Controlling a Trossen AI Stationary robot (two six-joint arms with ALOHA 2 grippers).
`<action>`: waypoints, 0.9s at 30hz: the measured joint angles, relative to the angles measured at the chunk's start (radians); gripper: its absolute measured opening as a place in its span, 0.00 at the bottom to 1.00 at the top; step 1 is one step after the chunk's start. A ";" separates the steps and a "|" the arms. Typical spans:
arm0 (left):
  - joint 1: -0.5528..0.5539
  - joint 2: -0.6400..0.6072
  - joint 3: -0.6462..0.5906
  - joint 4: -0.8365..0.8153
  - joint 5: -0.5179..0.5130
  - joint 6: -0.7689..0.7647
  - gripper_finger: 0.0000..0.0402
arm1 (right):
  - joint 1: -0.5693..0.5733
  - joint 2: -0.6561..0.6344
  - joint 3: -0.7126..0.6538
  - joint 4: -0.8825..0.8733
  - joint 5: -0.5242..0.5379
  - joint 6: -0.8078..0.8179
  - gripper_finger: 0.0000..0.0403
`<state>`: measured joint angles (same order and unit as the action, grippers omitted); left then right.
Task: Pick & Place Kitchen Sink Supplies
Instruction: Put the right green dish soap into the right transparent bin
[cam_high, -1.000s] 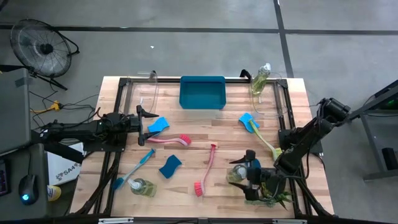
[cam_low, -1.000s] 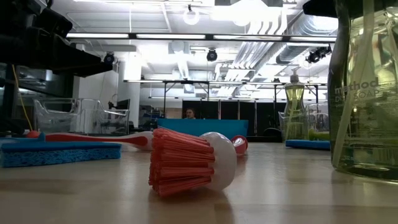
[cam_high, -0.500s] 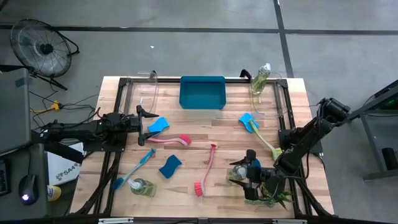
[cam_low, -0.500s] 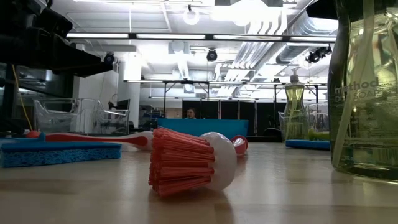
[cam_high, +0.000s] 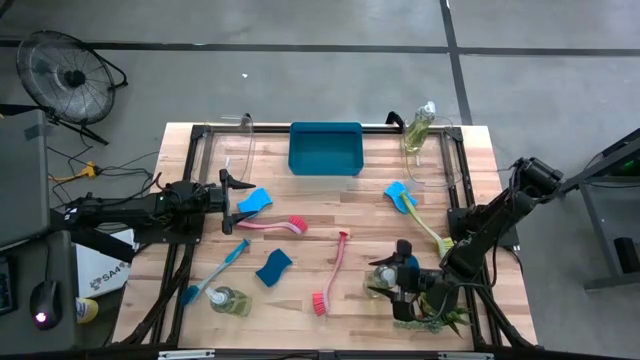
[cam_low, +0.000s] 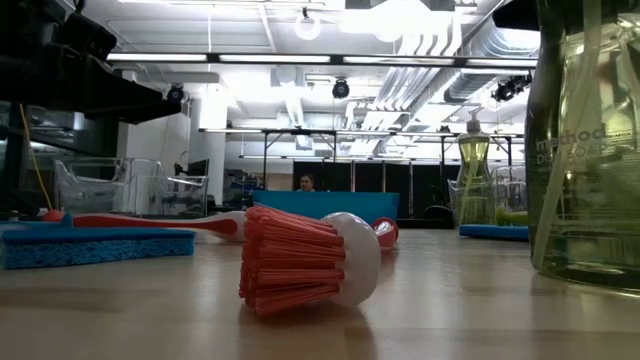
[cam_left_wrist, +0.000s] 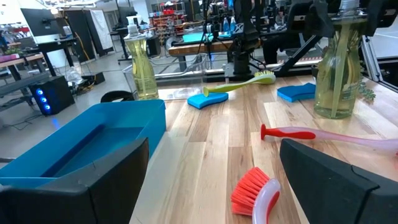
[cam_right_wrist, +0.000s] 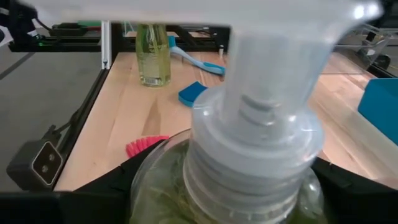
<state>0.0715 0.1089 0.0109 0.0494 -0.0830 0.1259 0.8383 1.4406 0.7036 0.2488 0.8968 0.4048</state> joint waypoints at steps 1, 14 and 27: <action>0.000 0.000 0.000 0.000 0.000 0.000 0.89 | 0.000 0.000 0.000 0.001 0.009 0.001 0.65; 0.000 0.000 0.000 0.000 0.000 0.000 0.89 | -0.042 -0.027 0.000 0.047 0.120 -0.030 0.65; 0.000 0.000 0.000 0.000 0.000 0.000 0.89 | -0.154 -0.192 0.001 0.056 0.226 -0.159 0.65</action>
<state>0.0715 0.1092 0.0109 0.0494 -0.0830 0.1260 0.6845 1.2486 0.7044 0.3049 1.1223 0.2458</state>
